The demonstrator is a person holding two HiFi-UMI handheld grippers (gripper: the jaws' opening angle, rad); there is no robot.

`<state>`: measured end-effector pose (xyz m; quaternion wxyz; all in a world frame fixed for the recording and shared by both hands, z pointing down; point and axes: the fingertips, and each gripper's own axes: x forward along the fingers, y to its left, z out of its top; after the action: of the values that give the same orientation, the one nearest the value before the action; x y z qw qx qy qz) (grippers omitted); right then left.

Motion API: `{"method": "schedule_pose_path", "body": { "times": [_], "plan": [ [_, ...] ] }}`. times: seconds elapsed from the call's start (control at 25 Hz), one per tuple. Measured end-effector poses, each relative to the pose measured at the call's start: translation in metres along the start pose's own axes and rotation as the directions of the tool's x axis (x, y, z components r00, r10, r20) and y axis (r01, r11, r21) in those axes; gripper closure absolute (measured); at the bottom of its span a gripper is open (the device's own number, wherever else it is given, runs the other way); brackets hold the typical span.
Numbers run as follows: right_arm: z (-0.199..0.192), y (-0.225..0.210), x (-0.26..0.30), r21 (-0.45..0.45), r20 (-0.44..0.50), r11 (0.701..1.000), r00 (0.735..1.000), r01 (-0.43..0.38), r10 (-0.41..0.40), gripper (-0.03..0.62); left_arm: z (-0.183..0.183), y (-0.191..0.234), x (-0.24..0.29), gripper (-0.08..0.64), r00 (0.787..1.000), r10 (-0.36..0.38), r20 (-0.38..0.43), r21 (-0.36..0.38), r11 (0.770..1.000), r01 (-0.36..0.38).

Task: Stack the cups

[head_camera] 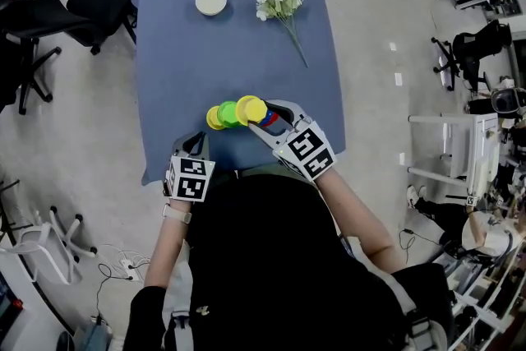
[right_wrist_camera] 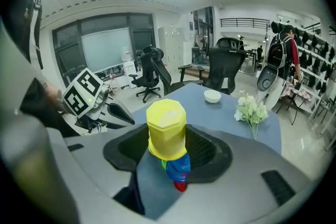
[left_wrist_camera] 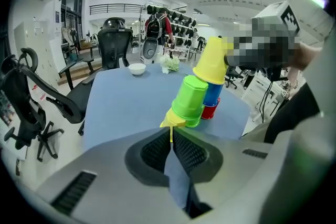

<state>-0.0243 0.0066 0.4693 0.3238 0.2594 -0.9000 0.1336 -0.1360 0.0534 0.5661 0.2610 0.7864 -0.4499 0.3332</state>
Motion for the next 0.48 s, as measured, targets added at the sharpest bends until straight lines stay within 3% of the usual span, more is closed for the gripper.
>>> {"method": "schedule_pose_path", "body": {
  "times": [0.48],
  "plan": [
    [-0.0034, 0.0010, 0.0007, 0.022, 0.018, 1.000, 1.000, 0.011, -0.011, 0.327, -0.0026, 0.0047, -0.0011, 0.537, 1.000, 0.009, -0.012, 0.002, 1.000, -0.009]
  ]
}}
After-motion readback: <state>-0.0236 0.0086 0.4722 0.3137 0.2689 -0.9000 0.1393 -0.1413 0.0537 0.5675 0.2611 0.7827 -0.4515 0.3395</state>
